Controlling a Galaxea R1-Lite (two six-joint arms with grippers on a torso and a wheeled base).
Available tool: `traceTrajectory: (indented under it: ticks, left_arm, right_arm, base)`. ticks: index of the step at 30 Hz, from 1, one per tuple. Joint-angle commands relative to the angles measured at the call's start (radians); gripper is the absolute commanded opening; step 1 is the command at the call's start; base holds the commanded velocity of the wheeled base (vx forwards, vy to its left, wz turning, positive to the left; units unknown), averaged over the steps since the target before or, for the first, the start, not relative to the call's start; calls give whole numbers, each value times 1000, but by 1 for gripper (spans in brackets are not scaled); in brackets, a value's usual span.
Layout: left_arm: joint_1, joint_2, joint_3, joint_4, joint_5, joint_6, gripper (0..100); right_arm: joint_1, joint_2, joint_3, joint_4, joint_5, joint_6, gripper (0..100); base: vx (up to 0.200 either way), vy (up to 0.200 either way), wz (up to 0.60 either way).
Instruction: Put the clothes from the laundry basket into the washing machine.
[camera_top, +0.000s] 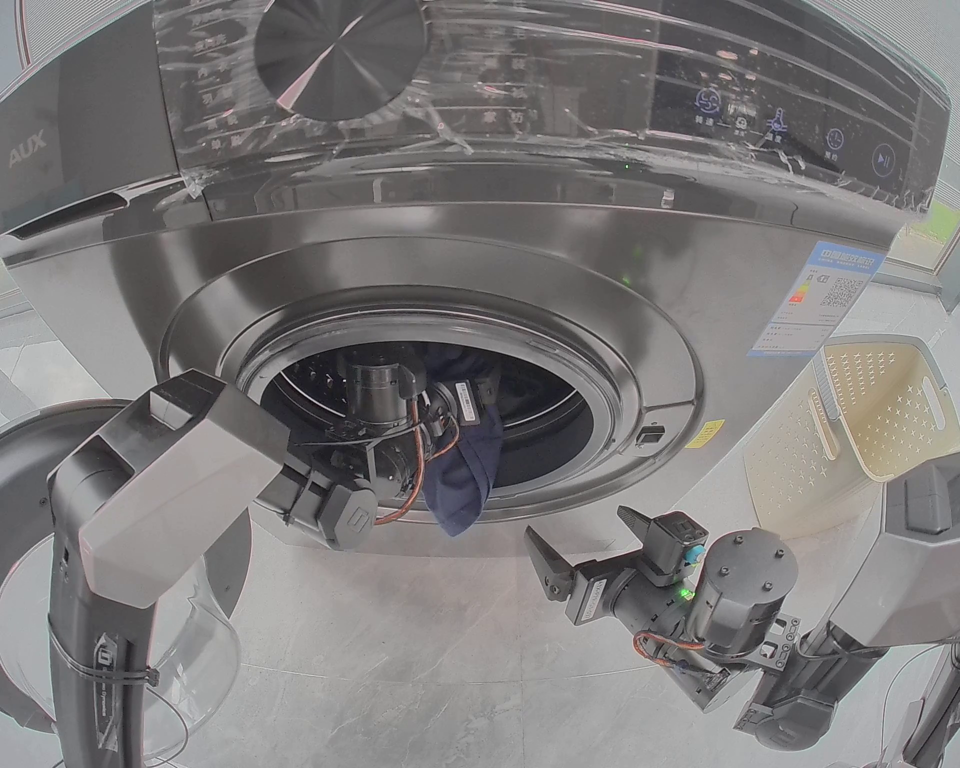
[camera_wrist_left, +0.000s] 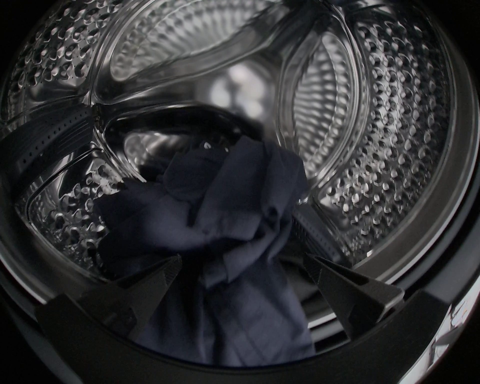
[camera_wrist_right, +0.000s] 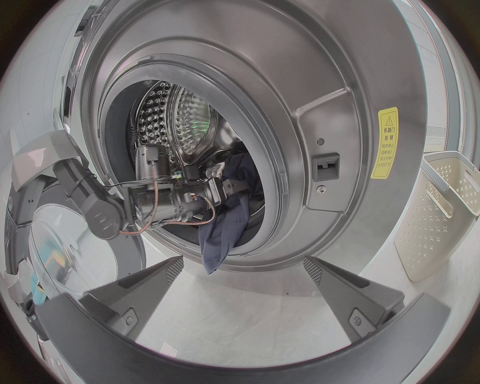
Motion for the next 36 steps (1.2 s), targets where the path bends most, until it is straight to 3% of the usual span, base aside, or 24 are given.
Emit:
traceTrajectory:
  ticks: [1, 4, 8, 10, 11, 22, 24, 27, 36]
  left_arm:
    - [1, -81, 116, 29, -11, 31, 100]
    - [5, -55, 121, 38, -43, 36, 100]
    - [28, 5, 64, 43, -51, 40, 100]
    - [47, 53, -2, 60, -51, 59, 100]
    - [55, 60, -22, 77, -51, 60, 0]
    - [45, 117, -227, 91, -57, 42, 0]
    - [44, 125, -293, 77, -50, -10, 0]
    - [41, 135, -358, 54, -34, -39, 0]
    - [42, 194, -570, 22, 42, -38, 0]
  right_arm:
    - [5, 0, 1, 0, 0, 0, 100]
    - [10, 0, 1, 0, 0, 0, 100]
    - [11, -3, -1, 0, 0, 0, 100]
    - [11, -1, -1, 0, 0, 0, 100]
    - [11, -1, -1, 0, 0, 0, 100]
    - [10, -3, -8, 0, 0, 0, 100]
    - [7, -3, -10, 0, 0, 0, 100]
    - [7, -3, -13, 0, 0, 0, 100]
    - [7, -3, -13, 0, 0, 0, 100]
  base:
    - [0, 0, 0]
    - [0, 0, 0]
    - [0, 0, 0]
    - [0, 0, 0]
    - [0, 0, 0]
    - [0, 0, 0]
    - [0, 0, 0]
    - [0, 0, 0]
    - [0, 0, 0]
